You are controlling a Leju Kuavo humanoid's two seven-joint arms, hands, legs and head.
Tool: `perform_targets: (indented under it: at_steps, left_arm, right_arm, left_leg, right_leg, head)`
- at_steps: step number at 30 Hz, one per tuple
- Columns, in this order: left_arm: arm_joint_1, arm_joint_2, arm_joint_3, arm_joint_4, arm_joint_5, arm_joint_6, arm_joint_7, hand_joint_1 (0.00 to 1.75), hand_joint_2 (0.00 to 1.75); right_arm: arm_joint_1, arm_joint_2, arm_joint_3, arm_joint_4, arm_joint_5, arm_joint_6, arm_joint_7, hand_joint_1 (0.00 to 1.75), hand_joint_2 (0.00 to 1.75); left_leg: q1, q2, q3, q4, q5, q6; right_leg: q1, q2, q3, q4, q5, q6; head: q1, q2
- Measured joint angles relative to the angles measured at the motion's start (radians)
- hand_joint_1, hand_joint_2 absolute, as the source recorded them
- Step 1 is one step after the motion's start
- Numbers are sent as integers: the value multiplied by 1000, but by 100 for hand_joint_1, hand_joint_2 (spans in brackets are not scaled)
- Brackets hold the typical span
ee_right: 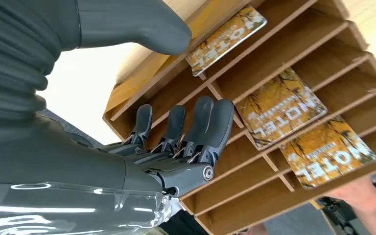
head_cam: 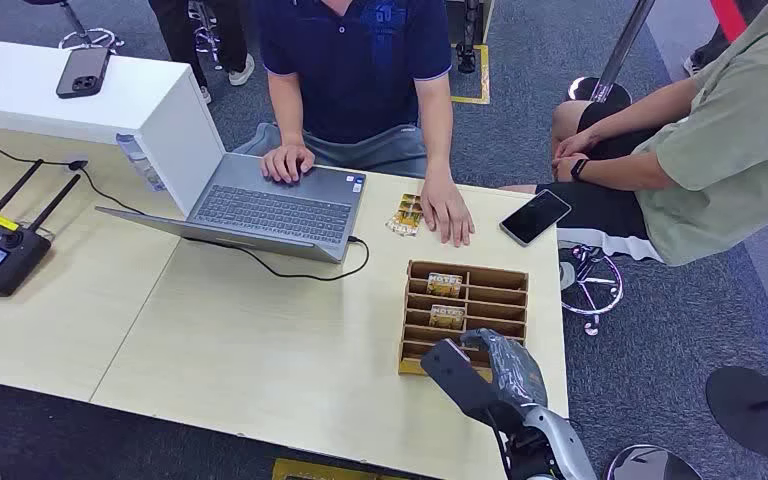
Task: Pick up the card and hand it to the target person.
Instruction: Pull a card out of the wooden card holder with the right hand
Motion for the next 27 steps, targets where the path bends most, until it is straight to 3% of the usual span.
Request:
perform_targets:
  at_steps: [11,27]
  left_arm:
    - [0,0,0,0,0,-3,-1,0,0]
    - [0,1,0,0,0,-6,-5,0,0]
  right_arm:
    - [-6,10,0,29,2,1,-5,125,175]
    - [-12,24,0,53,1,1,-21,114,175]
  left_leg:
    - [0,0,0,0,0,0]
    - [0,0,0,0,0,0]
  right_leg:
    - [0,0,0,0,0,0]
    - [0,0,0,0,0,0]
  head:
    - [0,0]
    - [0,0]
